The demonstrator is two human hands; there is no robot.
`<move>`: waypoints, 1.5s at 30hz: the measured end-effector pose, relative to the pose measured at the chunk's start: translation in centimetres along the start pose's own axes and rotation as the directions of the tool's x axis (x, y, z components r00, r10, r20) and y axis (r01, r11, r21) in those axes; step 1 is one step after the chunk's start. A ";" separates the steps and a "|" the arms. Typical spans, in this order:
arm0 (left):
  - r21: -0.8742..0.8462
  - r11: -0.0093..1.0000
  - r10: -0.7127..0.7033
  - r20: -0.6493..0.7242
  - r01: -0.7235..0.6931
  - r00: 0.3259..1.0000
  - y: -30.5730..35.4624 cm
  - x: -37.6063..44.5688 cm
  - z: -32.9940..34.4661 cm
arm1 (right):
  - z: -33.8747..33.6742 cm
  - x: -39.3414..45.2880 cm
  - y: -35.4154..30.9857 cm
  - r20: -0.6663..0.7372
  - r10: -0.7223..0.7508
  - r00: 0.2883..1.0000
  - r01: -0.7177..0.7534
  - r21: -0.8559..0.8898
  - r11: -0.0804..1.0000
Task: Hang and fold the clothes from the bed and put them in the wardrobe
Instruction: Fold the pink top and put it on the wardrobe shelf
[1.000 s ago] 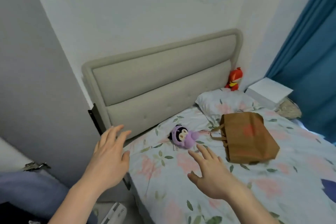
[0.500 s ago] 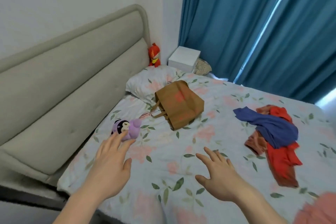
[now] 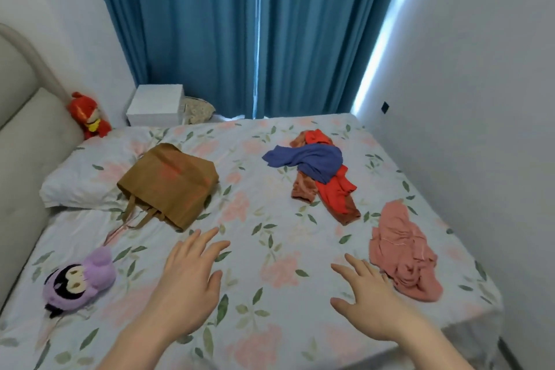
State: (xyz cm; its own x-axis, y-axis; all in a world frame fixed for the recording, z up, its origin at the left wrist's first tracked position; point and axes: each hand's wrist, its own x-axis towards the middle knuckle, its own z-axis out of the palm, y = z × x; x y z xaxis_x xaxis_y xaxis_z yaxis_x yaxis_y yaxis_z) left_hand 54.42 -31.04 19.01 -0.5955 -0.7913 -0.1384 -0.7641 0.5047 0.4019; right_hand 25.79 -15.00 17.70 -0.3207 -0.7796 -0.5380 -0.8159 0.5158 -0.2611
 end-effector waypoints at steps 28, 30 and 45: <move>0.047 0.987 0.124 0.361 -0.151 0.924 39.1 14.9 23.9 | -4.9 -1.9 47.1 0.053 0.245 0.968 -0.249 0.108 0.962; 0.061 0.984 0.129 0.396 -0.166 0.909 39.9 16.7 25.4 | -4.7 -2.1 48.3 0.067 0.280 0.958 -0.286 0.128 0.950; 0.096 0.986 0.035 0.671 -0.133 0.741 48.6 24.4 38.3 | -6.1 0.9 59.0 0.124 0.351 0.928 -0.370 0.215 0.904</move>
State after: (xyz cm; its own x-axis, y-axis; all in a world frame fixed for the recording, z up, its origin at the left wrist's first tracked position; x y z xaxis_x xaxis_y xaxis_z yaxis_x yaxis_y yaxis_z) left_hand -6.72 -12.66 0.51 -0.6341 -0.3375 -0.6957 -0.6983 0.6363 0.3279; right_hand -25.61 12.58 6.74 -0.5242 -0.4988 -0.6902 -0.5153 0.8311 -0.2093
